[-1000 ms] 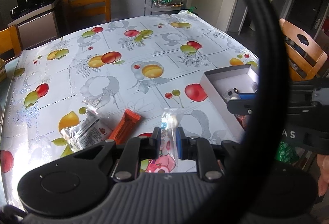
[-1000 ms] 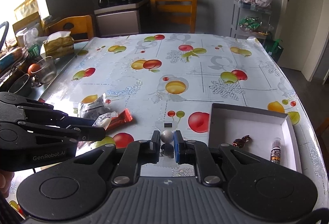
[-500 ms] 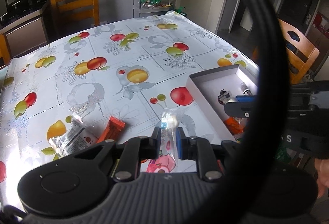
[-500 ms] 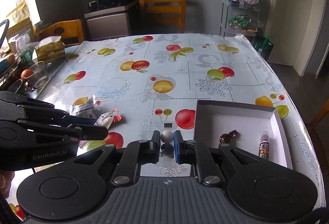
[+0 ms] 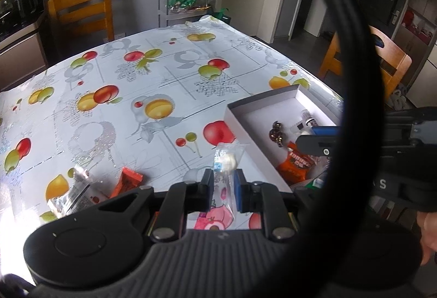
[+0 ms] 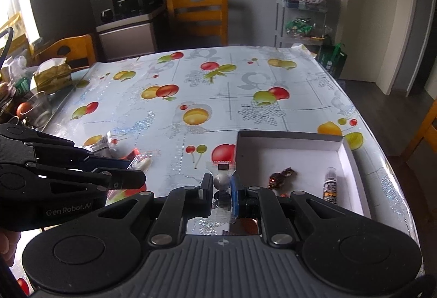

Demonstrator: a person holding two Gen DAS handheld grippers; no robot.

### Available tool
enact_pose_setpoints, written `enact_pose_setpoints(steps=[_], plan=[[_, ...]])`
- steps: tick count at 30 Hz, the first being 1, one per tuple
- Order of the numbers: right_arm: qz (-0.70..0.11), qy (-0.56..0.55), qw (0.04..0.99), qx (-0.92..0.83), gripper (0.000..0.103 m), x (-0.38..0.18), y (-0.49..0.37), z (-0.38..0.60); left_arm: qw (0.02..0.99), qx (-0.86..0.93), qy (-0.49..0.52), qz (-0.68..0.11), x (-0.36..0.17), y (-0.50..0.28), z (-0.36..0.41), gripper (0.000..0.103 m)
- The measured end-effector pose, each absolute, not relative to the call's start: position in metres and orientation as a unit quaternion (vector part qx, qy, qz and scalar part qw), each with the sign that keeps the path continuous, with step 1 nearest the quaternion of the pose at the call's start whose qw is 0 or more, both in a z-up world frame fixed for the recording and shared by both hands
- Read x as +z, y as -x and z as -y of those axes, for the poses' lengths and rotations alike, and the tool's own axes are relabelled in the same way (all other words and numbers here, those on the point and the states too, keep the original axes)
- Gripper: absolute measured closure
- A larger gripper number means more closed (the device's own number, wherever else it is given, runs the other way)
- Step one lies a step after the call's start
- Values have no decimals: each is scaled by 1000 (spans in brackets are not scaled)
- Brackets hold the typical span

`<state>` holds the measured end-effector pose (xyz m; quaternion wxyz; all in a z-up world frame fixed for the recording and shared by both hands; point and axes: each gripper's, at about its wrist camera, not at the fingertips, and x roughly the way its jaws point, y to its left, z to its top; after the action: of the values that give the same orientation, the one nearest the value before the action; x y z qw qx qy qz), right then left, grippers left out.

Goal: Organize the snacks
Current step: 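Carry the clear packet and white candy over the white box with both grippers, then lower both held snacks into the white box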

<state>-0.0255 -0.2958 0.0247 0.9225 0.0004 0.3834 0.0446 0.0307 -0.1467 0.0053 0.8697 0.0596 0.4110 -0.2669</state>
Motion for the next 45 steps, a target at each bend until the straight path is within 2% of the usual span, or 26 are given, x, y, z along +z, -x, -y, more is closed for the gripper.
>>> enact_pose_setpoints(steps=[20,45], plan=[[-385,-18,923,2,87,22,35,329,851,-321,-82,-407,7,-32,194,91],[-407,-34,912,-34,87,6,37,389,826,-351,-89,-432,-18,-50,270,91]])
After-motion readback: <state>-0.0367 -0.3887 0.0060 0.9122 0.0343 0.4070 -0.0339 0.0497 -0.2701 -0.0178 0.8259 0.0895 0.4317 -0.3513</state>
